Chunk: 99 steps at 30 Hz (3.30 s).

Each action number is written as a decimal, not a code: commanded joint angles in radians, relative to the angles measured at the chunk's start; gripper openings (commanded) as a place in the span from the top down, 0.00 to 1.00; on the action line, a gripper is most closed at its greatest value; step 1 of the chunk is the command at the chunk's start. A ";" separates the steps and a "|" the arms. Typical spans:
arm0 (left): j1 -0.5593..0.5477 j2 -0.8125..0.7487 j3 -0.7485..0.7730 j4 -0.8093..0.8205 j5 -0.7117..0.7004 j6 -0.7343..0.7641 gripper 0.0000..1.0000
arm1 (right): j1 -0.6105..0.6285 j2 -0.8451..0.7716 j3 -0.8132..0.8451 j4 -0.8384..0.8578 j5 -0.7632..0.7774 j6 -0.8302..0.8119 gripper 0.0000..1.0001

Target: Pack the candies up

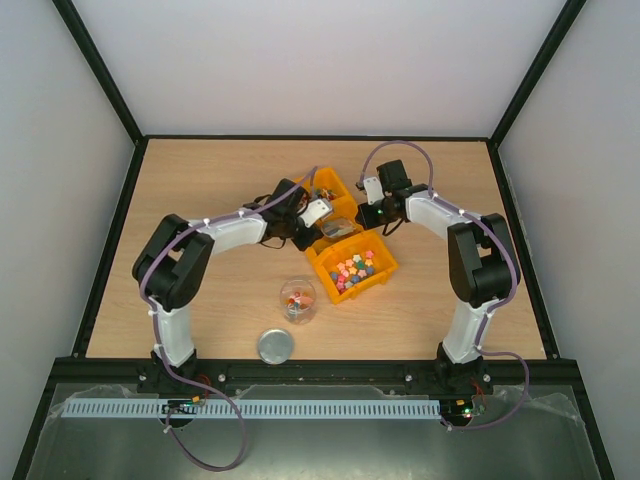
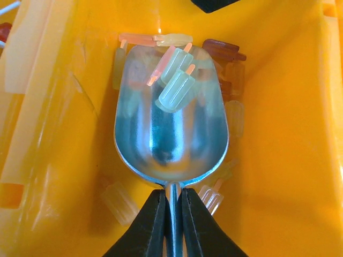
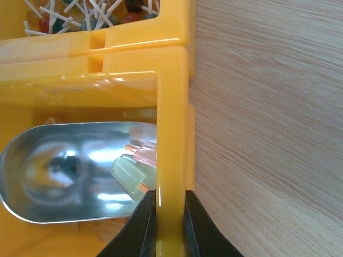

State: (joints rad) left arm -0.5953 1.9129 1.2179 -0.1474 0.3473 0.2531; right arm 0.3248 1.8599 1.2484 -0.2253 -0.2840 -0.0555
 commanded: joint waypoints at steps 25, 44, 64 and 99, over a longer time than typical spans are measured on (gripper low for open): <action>0.132 -0.145 -0.286 0.443 0.289 -0.051 0.98 | 0.005 0.053 0.051 -0.092 -0.060 -0.079 0.98; 0.175 -0.259 -0.358 0.453 0.328 -0.009 0.98 | -0.010 0.070 0.080 -0.118 -0.050 -0.114 0.99; 0.339 -0.739 -0.338 -0.283 0.490 0.472 0.98 | -0.010 0.094 0.148 -0.189 0.000 -0.179 0.85; 0.123 -0.878 -0.137 -1.055 0.059 0.767 0.98 | -0.010 0.052 0.143 -0.199 -0.025 -0.160 0.28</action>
State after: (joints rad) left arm -0.4042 1.0100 1.0458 -1.1614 0.4942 1.0775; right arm 0.3180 1.9392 1.3785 -0.3912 -0.3084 -0.2310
